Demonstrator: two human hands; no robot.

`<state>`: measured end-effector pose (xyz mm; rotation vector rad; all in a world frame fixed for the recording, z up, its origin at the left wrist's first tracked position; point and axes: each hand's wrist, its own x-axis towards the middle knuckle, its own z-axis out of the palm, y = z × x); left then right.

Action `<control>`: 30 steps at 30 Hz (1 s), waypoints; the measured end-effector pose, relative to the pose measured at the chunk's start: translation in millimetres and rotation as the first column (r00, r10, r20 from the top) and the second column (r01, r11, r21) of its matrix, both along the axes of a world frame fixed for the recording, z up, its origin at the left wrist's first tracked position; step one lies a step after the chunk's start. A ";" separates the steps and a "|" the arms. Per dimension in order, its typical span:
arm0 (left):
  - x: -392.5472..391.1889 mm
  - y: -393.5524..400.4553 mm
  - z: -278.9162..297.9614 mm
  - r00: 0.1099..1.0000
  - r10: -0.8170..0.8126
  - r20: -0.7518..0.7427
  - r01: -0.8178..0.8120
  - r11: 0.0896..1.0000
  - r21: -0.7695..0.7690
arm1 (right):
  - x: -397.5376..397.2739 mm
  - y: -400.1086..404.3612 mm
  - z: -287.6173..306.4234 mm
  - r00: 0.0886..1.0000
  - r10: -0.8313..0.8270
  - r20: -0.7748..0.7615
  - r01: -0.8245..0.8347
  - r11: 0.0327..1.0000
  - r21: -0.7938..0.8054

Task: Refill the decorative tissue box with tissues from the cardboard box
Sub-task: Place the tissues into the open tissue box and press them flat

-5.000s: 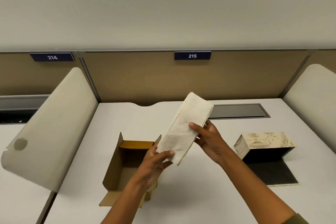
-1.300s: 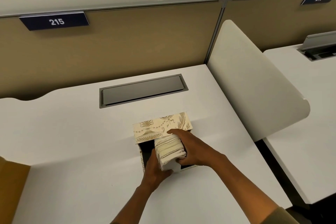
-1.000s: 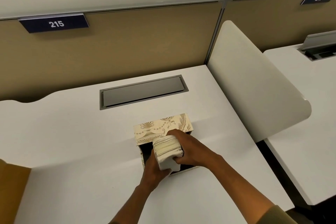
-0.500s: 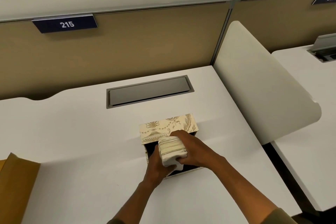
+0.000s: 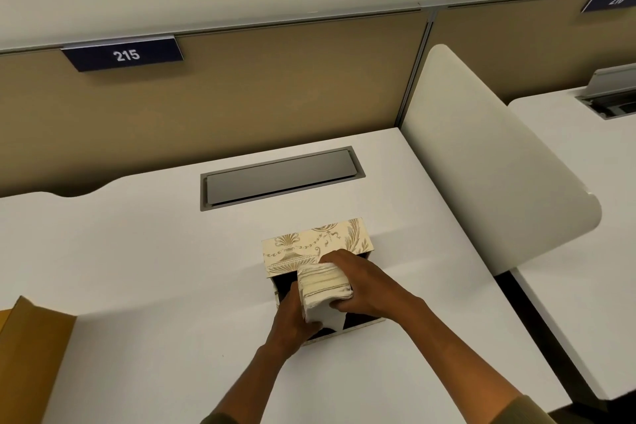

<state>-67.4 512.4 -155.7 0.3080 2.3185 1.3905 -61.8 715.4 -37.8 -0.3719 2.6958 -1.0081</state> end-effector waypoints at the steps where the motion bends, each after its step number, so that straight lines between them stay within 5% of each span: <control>1: -2.1 -0.6 0.6 1.000 -0.012 -0.002 0.012 1.000 -0.012 | -0.9 2.0 1.9 1.000 -0.013 0.014 0.013 1.000 -0.006; 7: -16.2 -8.9 24.5 0.996 -0.072 0.055 0.079 0.986 -0.148 | -4.7 29.0 15.6 0.969 -0.180 0.168 0.205 0.968 -0.145; 10: -21.0 -18.7 37.0 0.986 -0.100 0.131 0.111 0.990 -0.082 | 0.8 46.5 8.1 0.923 -0.270 0.274 0.340 0.905 -0.254; 16: -19.7 -32.4 49.6 0.922 0.070 0.381 -0.135 0.980 0.145 | 21.7 66.1 -32.7 0.732 -0.313 0.605 0.659 0.553 -0.510; 19: -10.7 -32.7 44.9 0.835 0.176 0.521 -0.324 0.923 0.207 | 28.9 62.1 -51.2 0.592 -0.254 0.765 0.788 0.382 -0.483; 24: 4.3 -26.8 40.7 0.673 0.286 0.682 -0.595 0.757 0.269 | 34.3 52.3 -72.3 0.439 -0.208 0.874 0.888 0.246 -0.388; 30: 16.9 -26.0 31.4 0.635 0.268 0.725 -0.611 0.748 0.260 | 33.9 39.4 -82.0 0.358 -0.228 0.906 0.933 0.134 -0.335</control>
